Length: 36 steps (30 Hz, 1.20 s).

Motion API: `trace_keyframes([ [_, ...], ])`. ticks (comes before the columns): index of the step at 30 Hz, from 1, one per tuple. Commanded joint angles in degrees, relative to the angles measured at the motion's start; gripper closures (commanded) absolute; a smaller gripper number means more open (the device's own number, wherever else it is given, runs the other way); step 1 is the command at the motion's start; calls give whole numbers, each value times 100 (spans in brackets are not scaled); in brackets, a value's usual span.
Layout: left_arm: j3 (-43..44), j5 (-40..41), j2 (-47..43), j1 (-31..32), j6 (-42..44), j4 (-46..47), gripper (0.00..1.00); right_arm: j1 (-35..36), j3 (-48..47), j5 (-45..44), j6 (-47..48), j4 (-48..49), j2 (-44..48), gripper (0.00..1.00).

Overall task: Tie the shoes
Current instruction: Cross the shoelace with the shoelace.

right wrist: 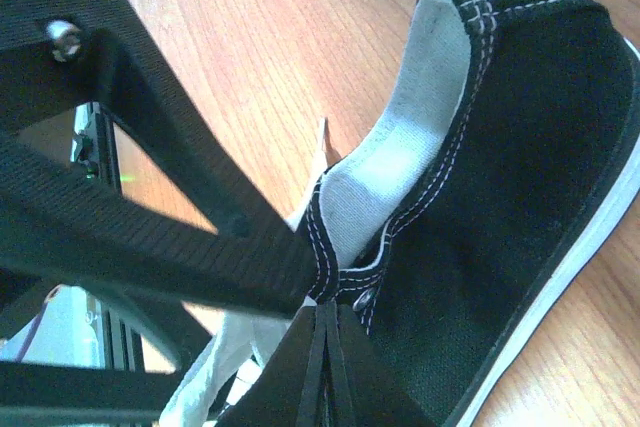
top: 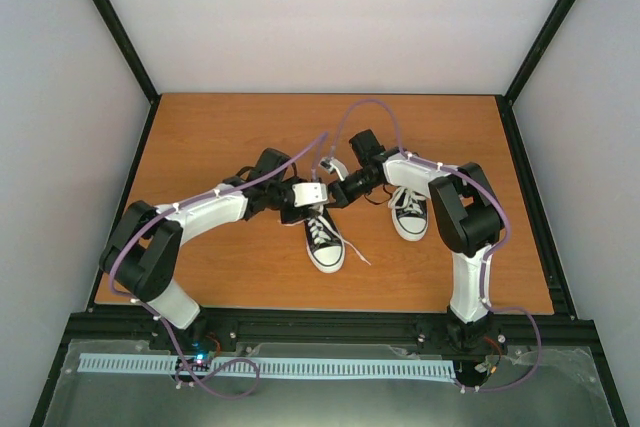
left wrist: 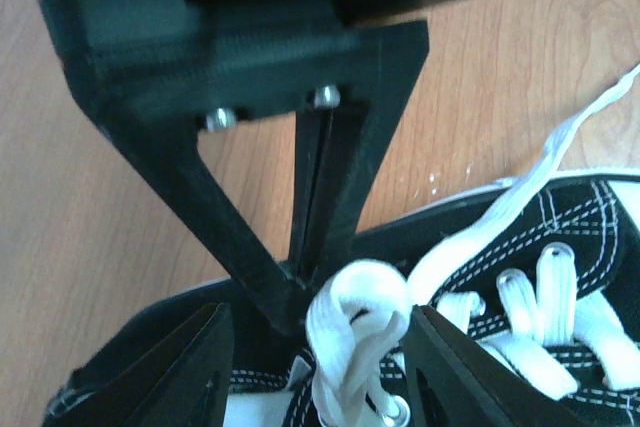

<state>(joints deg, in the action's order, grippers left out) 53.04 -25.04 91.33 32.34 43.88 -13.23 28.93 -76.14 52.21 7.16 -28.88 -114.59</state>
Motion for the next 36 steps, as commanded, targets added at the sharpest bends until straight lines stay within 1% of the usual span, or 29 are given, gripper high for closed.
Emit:
trace_keyframes([
  [1,255,-292,-91,107,-115,145,51,-10,-52,-9,-23,25,204,97],
  [3,218,-245,-61,130,-61,146,54,-10,-42,-6,-2,-3,210,97],
  [5,191,-241,-47,132,-2,146,61,-10,-64,43,74,-71,213,97],
  [7,182,-255,-48,140,33,133,74,-13,-112,130,180,-184,171,97],
  [9,208,-255,-66,141,39,76,85,-10,-164,326,305,-311,90,93],
  [10,218,-236,-83,137,72,11,89,-10,-181,395,338,-354,37,91],
  [12,181,-154,-146,128,215,-96,92,-10,-167,415,370,-376,-25,89],
  [14,87,-177,-242,69,330,-95,93,-14,-147,421,382,-352,-38,89],
  [16,58,-350,-295,-3,329,-95,92,-10,-187,445,366,-331,-55,89],
  [18,74,-484,-275,-38,330,-117,87,-11,-246,445,365,-336,-94,89],
  [20,84,-550,-243,-64,430,-139,77,-10,-291,440,381,-368,-114,89],
  [23,120,-615,-145,-140,913,-327,53,-10,-292,433,399,-392,-114,89],
  [25,227,-688,-66,-197,1370,-618,44,-10,-272,415,418,-411,-96,89],
  [28,425,-745,16,-271,1839,-875,36,-10,-243,440,436,-412,-74,89],
  [31,520,-704,136,-272,2143,-966,35,-11,-235,446,444,-410,-74,89],
  [33,544,-675,216,-272,2164,-941,40,-10,-234,445,436,-400,-74,89],
  [35,526,-668,273,-273,2212,-890,48,-14,-226,437,443,-399,-73,89],
  [36,510,-654,283,-272,2239,-851,50,-11,-219,432,452,-405,-73,89],
])
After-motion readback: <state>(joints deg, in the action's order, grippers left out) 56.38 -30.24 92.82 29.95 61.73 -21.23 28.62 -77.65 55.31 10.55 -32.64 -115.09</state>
